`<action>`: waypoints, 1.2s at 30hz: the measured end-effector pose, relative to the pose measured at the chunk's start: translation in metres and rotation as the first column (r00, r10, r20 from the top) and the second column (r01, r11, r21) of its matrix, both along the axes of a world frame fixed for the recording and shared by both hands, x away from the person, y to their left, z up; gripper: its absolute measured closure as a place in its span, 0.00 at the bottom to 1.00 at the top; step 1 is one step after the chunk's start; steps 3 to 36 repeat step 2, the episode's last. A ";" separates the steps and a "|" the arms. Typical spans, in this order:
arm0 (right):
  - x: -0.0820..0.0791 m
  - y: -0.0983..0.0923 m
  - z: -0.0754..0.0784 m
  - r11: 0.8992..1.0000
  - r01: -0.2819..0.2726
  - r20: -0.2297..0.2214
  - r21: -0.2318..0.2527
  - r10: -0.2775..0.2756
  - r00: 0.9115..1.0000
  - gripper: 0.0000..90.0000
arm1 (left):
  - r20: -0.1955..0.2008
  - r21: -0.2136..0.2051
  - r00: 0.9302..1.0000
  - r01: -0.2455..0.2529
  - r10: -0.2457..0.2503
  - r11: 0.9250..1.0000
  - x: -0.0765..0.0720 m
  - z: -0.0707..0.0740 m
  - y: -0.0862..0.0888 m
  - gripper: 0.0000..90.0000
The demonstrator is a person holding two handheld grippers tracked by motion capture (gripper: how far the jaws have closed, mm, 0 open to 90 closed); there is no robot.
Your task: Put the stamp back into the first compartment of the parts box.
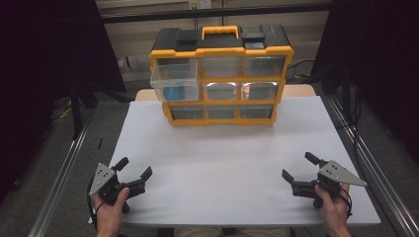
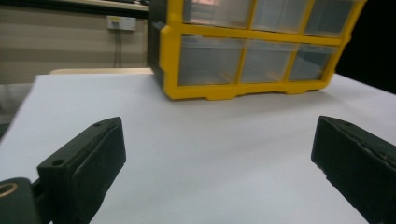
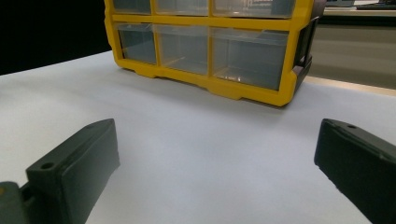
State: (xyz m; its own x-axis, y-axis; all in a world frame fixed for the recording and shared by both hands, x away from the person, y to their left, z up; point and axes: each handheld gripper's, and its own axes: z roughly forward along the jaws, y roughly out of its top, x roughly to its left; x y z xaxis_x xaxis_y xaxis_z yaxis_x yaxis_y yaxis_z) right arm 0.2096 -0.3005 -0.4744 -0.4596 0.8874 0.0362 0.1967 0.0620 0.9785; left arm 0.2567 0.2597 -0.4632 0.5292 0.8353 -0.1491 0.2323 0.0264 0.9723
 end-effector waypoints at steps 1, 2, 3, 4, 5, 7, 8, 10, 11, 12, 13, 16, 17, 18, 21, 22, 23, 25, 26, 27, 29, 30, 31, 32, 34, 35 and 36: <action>0.000 0.000 0.000 1.000 0.001 -0.001 -0.004 -0.001 1.000 0.00 | -0.013 0.006 1.000 0.000 0.000 1.000 0.001 0.000 -0.001 0.04; 0.001 0.000 0.000 1.000 0.000 -0.001 -0.011 0.000 1.000 0.00 | -0.018 0.007 1.000 -0.006 0.006 1.000 0.002 0.000 -0.002 0.04; 0.001 0.000 0.000 1.000 0.000 -0.001 -0.011 0.000 1.000 0.00 | -0.018 0.007 1.000 -0.006 0.006 1.000 0.002 0.000 -0.002 0.04; 0.001 0.000 0.000 1.000 0.000 -0.001 -0.011 0.000 1.000 0.00 | -0.018 0.007 1.000 -0.006 0.006 1.000 0.002 0.000 -0.002 0.04; 0.001 0.000 0.000 1.000 0.000 -0.001 -0.011 0.000 1.000 0.00 | -0.018 0.007 1.000 -0.006 0.006 1.000 0.002 0.000 -0.002 0.04; 0.001 0.000 0.000 1.000 0.000 -0.001 -0.011 0.000 1.000 0.00 | -0.018 0.007 1.000 -0.006 0.006 1.000 0.002 0.000 -0.002 0.04; 0.001 0.000 0.000 1.000 0.000 -0.001 -0.011 0.000 1.000 0.00 | -0.018 0.007 1.000 -0.006 0.006 1.000 0.002 0.000 -0.002 0.04; 0.001 0.000 0.000 1.000 0.000 -0.001 -0.011 0.000 1.000 0.00 | -0.018 0.007 1.000 -0.006 0.006 1.000 0.002 0.000 -0.002 0.04; 0.001 0.000 0.000 1.000 0.000 -0.001 -0.011 0.000 1.000 0.00 | -0.018 0.007 1.000 -0.006 0.006 1.000 0.002 0.000 -0.002 0.04; 0.001 0.000 0.000 1.000 0.000 -0.001 -0.011 0.000 1.000 0.00 | -0.018 0.007 1.000 -0.006 0.006 1.000 0.002 0.000 -0.002 0.04; 0.001 0.000 0.000 1.000 0.000 -0.001 -0.011 0.000 1.000 0.00 | -0.018 0.007 1.000 -0.006 0.006 1.000 0.002 0.000 -0.002 0.04; 0.001 0.000 0.000 1.000 0.000 -0.001 -0.011 0.000 1.000 0.00 | -0.018 0.007 1.000 -0.006 0.006 1.000 0.002 0.000 -0.002 0.04; 0.001 0.000 0.000 1.000 0.000 -0.001 -0.011 0.000 1.000 0.00 | -0.018 0.007 1.000 -0.006 0.006 1.000 0.002 0.000 -0.002 0.04; 0.001 0.000 0.000 1.000 0.000 -0.001 -0.011 0.000 1.000 0.00 | -0.018 0.007 1.000 -0.006 0.006 1.000 0.002 0.000 -0.002 0.04; 0.001 0.000 0.000 1.000 0.000 -0.001 -0.011 0.000 1.000 0.00 | -0.018 0.007 1.000 -0.006 0.006 1.000 0.002 0.000 -0.002 0.04; 0.001 0.000 0.000 1.000 0.000 -0.001 -0.011 0.000 1.000 0.00 | -0.018 0.007 1.000 -0.006 0.006 1.000 0.002 0.000 -0.002 0.04; 0.001 0.000 0.000 1.000 0.000 -0.001 -0.011 0.000 1.000 0.00 | -0.018 0.007 1.000 -0.006 0.006 1.000 0.002 0.000 -0.002 0.04; 0.001 0.000 0.000 1.000 0.000 -0.001 -0.011 0.000 1.000 0.00 | -0.018 0.007 1.000 -0.006 0.006 1.000 0.002 0.000 -0.002 0.04; 0.001 0.000 0.000 1.000 0.000 -0.001 -0.011 0.000 1.000 0.00 | -0.018 0.007 1.000 -0.006 0.006 1.000 0.002 0.000 -0.002 0.04; 0.001 0.000 0.000 1.000 0.000 -0.001 -0.011 0.000 1.000 0.00 | -0.018 0.007 1.000 -0.006 0.006 1.000 0.002 0.000 -0.002 0.04; 0.001 0.000 0.000 1.000 0.000 -0.001 -0.011 0.000 1.000 0.00 | -0.018 0.007 1.000 -0.006 0.006 1.000 0.002 0.000 -0.002 0.04; 0.001 0.000 0.000 1.000 0.000 -0.001 -0.011 0.000 1.000 0.00 | -0.018 0.007 1.000 -0.006 0.006 1.000 0.002 0.000 -0.002 0.04; 0.001 0.000 0.000 1.000 0.000 -0.001 -0.011 0.000 1.000 0.00 | -0.018 0.007 1.000 -0.006 0.006 1.000 0.002 0.000 -0.002 0.04; 0.001 0.000 0.000 1.000 0.000 -0.001 -0.011 0.000 1.000 0.00 | -0.018 0.007 1.000 -0.006 0.006 1.000 0.002 0.000 -0.002 0.04; 0.001 0.000 0.000 1.000 0.000 -0.001 -0.011 0.000 1.000 0.00 | -0.018 0.007 1.000 -0.006 0.006 1.000 0.002 0.000 -0.002 0.04; 0.001 0.000 0.000 1.000 0.000 -0.001 -0.011 0.000 1.000 0.00 | -0.018 0.007 1.000 -0.006 0.006 1.000 0.002 0.000 -0.002 0.04; 0.001 0.000 0.000 1.000 0.000 -0.001 -0.011 0.000 1.000 0.00 | -0.018 0.007 1.000 -0.006 0.006 1.000 0.002 0.000 -0.002 0.04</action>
